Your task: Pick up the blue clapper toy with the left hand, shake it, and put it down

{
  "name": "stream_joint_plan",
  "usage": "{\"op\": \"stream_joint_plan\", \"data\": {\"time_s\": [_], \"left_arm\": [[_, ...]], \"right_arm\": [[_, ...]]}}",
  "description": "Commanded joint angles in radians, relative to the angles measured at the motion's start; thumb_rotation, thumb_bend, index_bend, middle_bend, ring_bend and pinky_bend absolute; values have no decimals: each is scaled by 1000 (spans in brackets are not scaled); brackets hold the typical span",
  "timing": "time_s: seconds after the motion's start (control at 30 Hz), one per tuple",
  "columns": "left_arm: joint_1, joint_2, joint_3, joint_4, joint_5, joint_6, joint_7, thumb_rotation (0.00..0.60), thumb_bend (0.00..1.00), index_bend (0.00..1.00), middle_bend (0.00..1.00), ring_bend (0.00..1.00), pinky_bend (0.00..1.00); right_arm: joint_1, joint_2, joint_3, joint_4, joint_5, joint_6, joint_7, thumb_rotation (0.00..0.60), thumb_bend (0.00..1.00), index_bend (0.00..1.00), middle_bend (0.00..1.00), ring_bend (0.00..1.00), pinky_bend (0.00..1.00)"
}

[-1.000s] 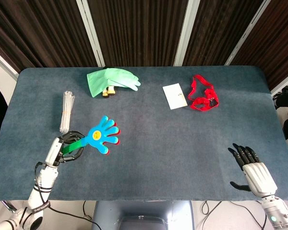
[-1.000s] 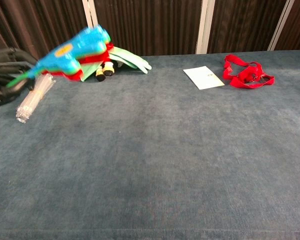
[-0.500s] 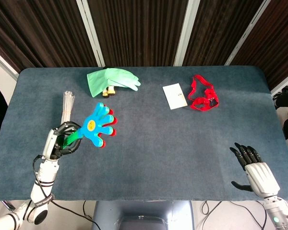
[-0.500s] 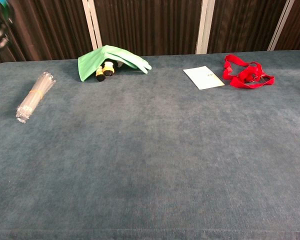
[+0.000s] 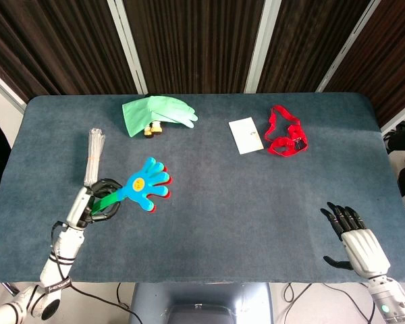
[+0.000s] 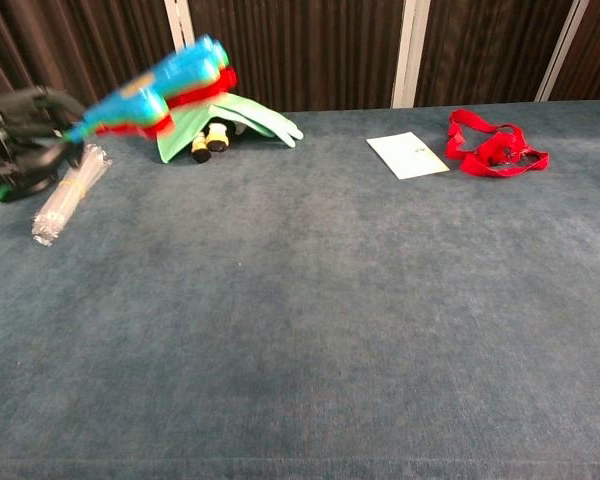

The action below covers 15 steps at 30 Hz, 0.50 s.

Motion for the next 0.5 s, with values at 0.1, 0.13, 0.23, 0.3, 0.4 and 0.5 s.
{"op": "stream_joint_plan", "data": {"time_s": [0.1,0.13,0.23,0.3,0.4,0.5], "left_arm": [[-42,-136,36,181,26,-40,38,600,835,1000,979,979,1000],[-45,-133,31,178,26,-35,42,600,835,1000,979,979,1000],[-50,-131,34,174,18,-51,63,600,827,1000,980,977,1000],[-50,-148,46,197,11,-76,85,600,821,1000,979,975,1000],[-51,-202,60,281,2,-111,119,600,811,1000,976,969,1000],[-51,-267,59,388,-7,-114,148,600,742,998,955,930,1000]], "right_arm": [[-2,5,1,0,-2,8,8,600,213,0,0,0,0],[-2,5,2,1,-1,8,9,600,213,0,0,0,0],[-1,4,2,2,1,4,7,600,212,0,0,0,0],[0,1,-1,1,-1,0,2,600,213,0,0,0,0],[1,-3,-5,1,-6,-3,-5,600,213,0,0,0,0],[2,-5,-7,1,-7,-7,-7,600,213,0,0,0,0]]}}
